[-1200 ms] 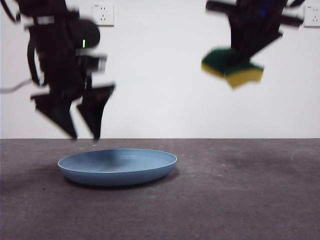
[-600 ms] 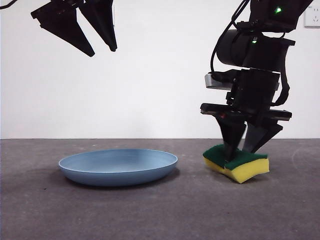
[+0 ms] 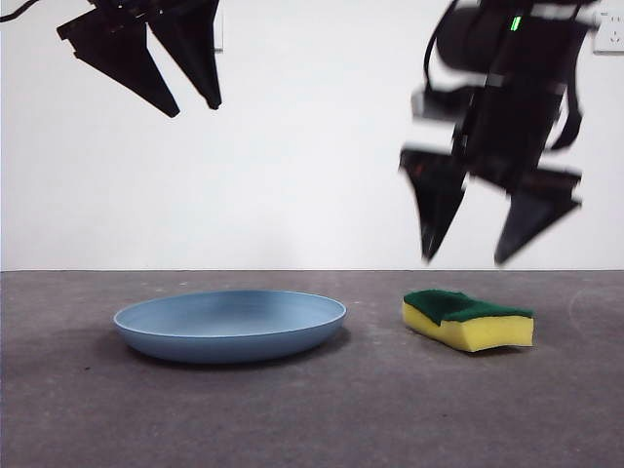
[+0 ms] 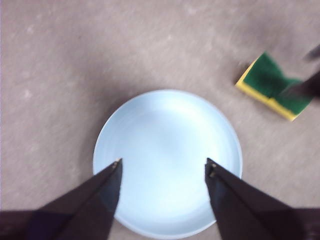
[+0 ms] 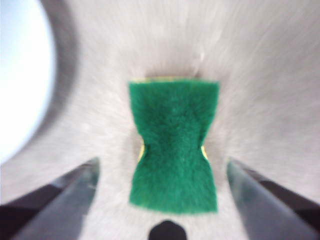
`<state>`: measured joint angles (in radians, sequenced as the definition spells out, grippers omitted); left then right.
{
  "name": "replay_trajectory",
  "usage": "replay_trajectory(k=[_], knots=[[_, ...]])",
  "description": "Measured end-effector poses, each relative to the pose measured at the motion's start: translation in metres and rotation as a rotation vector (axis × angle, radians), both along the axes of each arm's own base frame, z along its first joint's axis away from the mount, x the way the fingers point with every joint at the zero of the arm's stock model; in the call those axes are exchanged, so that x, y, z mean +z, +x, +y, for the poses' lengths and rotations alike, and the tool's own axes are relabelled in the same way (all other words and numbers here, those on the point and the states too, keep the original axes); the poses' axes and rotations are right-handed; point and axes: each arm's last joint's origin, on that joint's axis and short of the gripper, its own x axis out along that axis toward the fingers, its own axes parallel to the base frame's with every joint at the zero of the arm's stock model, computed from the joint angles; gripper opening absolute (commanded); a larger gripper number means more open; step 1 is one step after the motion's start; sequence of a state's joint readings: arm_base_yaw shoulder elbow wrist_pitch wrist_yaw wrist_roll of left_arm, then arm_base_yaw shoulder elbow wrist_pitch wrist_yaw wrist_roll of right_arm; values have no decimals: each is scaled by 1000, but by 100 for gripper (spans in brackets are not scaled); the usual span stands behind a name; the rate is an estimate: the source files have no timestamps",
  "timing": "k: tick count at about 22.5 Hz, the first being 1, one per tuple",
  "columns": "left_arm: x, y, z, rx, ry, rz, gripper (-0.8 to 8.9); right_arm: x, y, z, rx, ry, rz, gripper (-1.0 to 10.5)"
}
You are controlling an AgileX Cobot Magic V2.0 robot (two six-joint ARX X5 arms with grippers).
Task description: Pick up the plate,pick up the cloth,clean the plate with the cloth
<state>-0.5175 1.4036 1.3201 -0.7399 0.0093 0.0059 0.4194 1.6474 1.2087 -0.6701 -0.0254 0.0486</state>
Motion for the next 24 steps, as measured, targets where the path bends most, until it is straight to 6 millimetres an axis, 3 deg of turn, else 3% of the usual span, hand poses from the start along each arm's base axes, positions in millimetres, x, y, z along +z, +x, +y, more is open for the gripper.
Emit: replay_trajectory(k=[1,9,11,14,16,18,24], knots=[[-1,-1,1,-2,13,10,6,14,-7,-3,0,12,-28,-22],[3,-7,4,-8,21,13,-8,98,-60,-27,1,131,-294,-8],[19,-20,10,-10,-13,-52,-8,115,-75,-33,0,162,-365,-8],[63,-51,28,0,-130,-274,-8,137,-99,-44,0,228,-521,-9],[84,-75,43,26,-193,-414,-8,137,-116,-53,-16,244,-602,-9],[81,-91,52,26,-213,-478,-8,129,-130,-60,-35,249,-665,-9],[16,-102,60,67,-192,-519,-8,100,-159,-73,-41,275,-744,-9]])
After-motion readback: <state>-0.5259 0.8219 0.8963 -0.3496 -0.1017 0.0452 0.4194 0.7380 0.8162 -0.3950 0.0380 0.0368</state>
